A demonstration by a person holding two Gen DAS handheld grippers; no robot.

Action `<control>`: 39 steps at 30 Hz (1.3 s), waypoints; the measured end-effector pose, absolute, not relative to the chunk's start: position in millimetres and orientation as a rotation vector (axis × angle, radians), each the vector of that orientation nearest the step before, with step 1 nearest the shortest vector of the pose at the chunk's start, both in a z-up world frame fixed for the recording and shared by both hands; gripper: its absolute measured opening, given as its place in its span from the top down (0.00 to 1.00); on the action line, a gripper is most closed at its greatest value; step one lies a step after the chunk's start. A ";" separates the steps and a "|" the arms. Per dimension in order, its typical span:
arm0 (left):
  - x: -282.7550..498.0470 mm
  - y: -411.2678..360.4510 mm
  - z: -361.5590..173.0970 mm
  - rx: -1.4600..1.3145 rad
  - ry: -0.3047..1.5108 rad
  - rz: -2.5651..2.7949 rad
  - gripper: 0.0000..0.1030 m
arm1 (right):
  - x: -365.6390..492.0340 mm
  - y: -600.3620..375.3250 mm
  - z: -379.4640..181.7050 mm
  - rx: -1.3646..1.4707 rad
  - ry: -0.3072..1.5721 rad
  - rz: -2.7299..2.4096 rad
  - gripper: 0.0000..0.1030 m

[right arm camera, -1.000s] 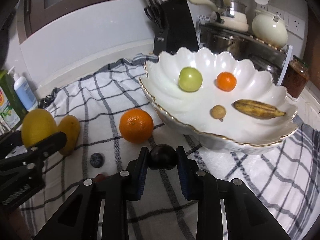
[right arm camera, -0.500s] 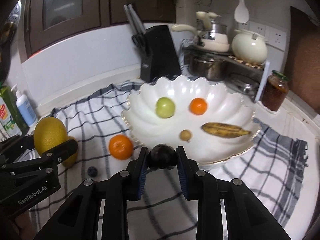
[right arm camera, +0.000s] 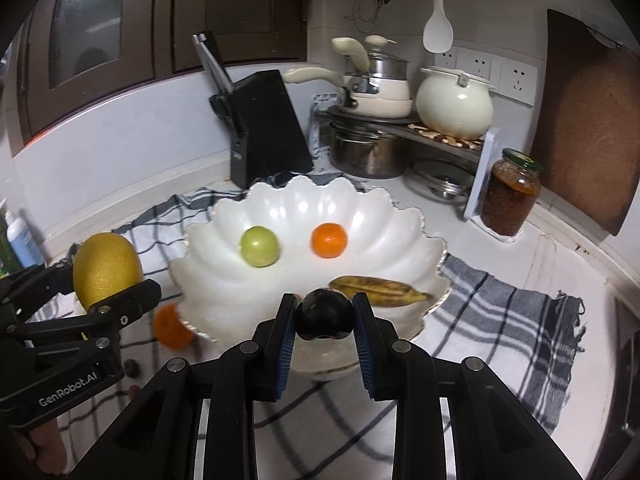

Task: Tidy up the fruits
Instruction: 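Carry the yellow citrus and dark plum into the white bowl and open both tools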

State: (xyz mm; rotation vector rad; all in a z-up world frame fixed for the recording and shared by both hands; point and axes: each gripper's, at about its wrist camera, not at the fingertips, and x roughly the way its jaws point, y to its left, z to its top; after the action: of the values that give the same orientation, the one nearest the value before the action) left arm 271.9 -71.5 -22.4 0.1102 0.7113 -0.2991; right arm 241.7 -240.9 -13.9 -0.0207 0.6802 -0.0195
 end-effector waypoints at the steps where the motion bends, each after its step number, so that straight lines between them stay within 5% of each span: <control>1: 274.2 -73.7 -22.6 0.111 0.711 -0.305 0.42 | 244.3 -243.6 -14.6 -0.020 0.683 -0.023 0.71; 23: 310.2 -103.7 -49.6 0.141 0.793 -0.358 0.41 | 280.6 -256.1 -41.9 0.000 0.784 0.037 0.71; 27: 306.9 -101.9 -44.0 0.157 0.763 -0.337 0.31 | 279.5 -258.1 -42.0 0.014 0.785 0.027 0.70; 33: 300.3 -93.2 -36.6 0.163 0.735 -0.297 0.20 | 270.1 -259.5 -32.5 -0.002 0.742 -0.043 0.28; 39: 286.6 -82.4 -26.0 0.165 0.701 -0.266 0.09 | 260.3 -258.6 -19.7 -0.020 0.708 -0.107 0.14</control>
State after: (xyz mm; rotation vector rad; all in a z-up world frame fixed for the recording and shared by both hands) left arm 286.6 -82.4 -26.0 0.1655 0.7006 -0.2665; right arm 260.3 -258.6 -19.7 -0.0202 0.7079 -0.1072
